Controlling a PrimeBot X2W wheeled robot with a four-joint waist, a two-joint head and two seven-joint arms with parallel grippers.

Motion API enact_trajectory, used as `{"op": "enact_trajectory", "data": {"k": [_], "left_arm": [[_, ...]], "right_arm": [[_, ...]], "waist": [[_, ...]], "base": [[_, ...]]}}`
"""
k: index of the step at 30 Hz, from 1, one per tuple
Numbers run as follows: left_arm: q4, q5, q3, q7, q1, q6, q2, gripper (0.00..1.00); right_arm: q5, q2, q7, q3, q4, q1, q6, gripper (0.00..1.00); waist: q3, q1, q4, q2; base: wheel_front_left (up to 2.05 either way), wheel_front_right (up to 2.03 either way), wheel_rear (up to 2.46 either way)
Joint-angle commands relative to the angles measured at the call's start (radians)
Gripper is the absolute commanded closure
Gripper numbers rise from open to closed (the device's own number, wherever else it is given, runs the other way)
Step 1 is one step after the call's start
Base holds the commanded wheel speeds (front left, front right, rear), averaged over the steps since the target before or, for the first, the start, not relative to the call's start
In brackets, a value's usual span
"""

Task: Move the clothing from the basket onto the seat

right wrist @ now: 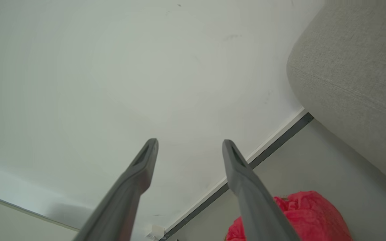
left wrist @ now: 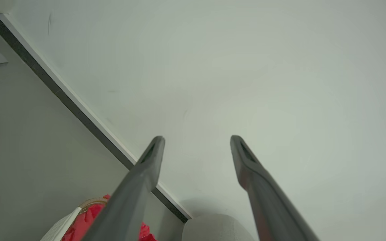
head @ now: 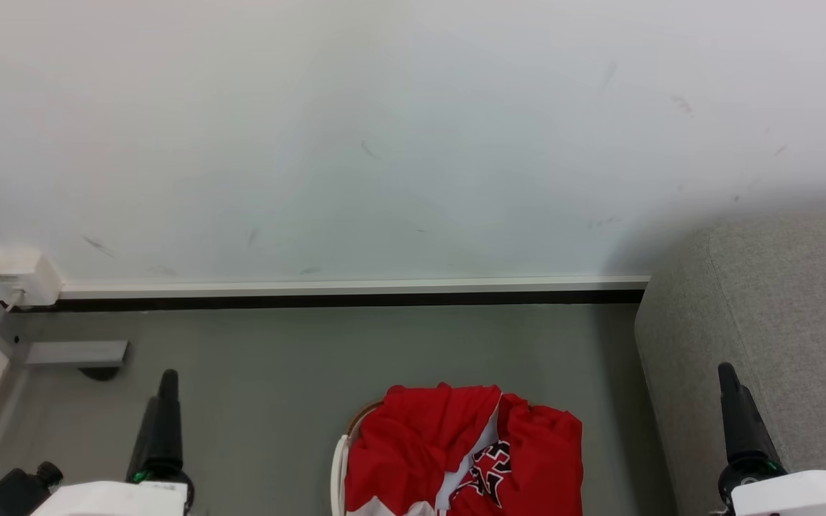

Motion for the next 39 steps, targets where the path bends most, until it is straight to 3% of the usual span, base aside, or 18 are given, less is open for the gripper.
{"op": "enact_trajectory", "data": {"k": [1, 17, 39], "left_arm": [[-0.026, 0.069, -0.002, -0.019, -0.007, 0.013, 0.008, 0.0], [-0.049, 0.395, -0.035, -0.071, 0.016, 0.052, 0.014, 0.0], [-0.022, 0.627, -0.053, -0.127, 0.035, 0.085, 0.015, 0.0]], "right_arm": [[-0.065, -0.008, -0.014, 0.001, -0.015, -0.023, -0.001, 0.0], [-0.368, -0.01, -0.066, 0.031, -0.023, -0.015, -0.001, 0.0], [-0.573, -0.01, -0.123, 0.067, 0.021, -0.017, -0.001, 0.0]], "waist": [[0.001, 0.0, 0.001, 0.0], [-0.005, 0.0, -0.003, 0.0], [-0.015, 0.0, -0.003, 0.0]], "base": [[0.0, 0.0, 0.0], [0.0, 0.0, 0.0], [0.0, 0.0, 0.0]]}}
